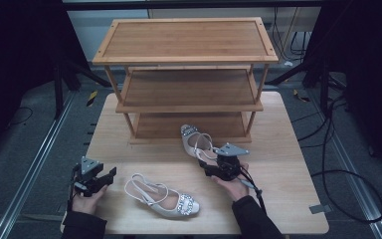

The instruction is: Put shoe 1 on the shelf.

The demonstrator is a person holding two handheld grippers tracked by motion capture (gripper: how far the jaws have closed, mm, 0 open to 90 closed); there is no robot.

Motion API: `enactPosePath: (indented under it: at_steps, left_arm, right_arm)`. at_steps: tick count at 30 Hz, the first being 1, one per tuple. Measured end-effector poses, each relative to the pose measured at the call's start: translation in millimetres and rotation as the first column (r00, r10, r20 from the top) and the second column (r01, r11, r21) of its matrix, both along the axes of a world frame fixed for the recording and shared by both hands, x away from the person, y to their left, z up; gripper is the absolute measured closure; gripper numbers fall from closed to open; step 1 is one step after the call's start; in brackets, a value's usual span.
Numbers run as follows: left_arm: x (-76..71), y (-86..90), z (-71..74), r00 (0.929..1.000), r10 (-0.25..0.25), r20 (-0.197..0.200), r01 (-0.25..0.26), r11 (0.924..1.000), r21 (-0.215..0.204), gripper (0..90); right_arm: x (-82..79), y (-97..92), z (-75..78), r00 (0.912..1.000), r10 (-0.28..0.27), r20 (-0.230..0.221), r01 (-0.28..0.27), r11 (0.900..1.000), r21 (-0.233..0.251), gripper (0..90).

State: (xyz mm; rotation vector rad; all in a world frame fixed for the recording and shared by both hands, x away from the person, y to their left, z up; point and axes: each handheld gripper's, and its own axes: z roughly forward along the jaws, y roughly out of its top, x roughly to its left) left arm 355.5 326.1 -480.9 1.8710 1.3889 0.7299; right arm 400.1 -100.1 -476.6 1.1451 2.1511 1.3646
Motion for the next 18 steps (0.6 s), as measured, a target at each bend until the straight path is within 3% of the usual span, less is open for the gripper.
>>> enactPosePath:
  at_steps: [6, 10, 13, 14, 18]
  left_arm:
    - [0.1, 1.0, -0.4, 1.0, 0.002, 0.002, -0.002, 1.0, 0.0, 44.1]
    - [0.4, 2.0, -0.8, 1.0, 0.001, 0.003, -0.001, 1.0, 0.001, 44.0]
    - [0.6, 2.2, -0.9, 1.0, 0.001, 0.002, -0.001, 1.0, 0.002, 44.0]
    - [0.6, 2.2, -1.1, 1.0, 0.001, 0.001, -0.001, 1.0, 0.003, 44.0]
    - [0.3, 2.3, -0.9, 1.0, 0.002, 0.005, -0.002, 1.0, 0.005, 44.1]
  right_arm:
    - [27.7, 31.1, -1.5, 0.9962, -0.086, -0.016, 0.086, 0.996, 0.025, 40.3]
    - [58.7, 58.9, -5.2, 0.9878, -0.155, -0.003, 0.155, 0.9875, 0.025, 40.3]
    - [70.2, 67.3, -6.3, 0.9837, -0.18, -0.006, 0.18, 0.9833, 0.028, 40.2]
    - [80.9, 73.7, -8.2, 0.979, -0.203, -0.013, 0.204, 0.9785, 0.032, 40.2]
    - [92.9, 80.7, -12.8, 0.973, -0.23, -0.022, 0.23, 0.9728, 0.024, 40.2]
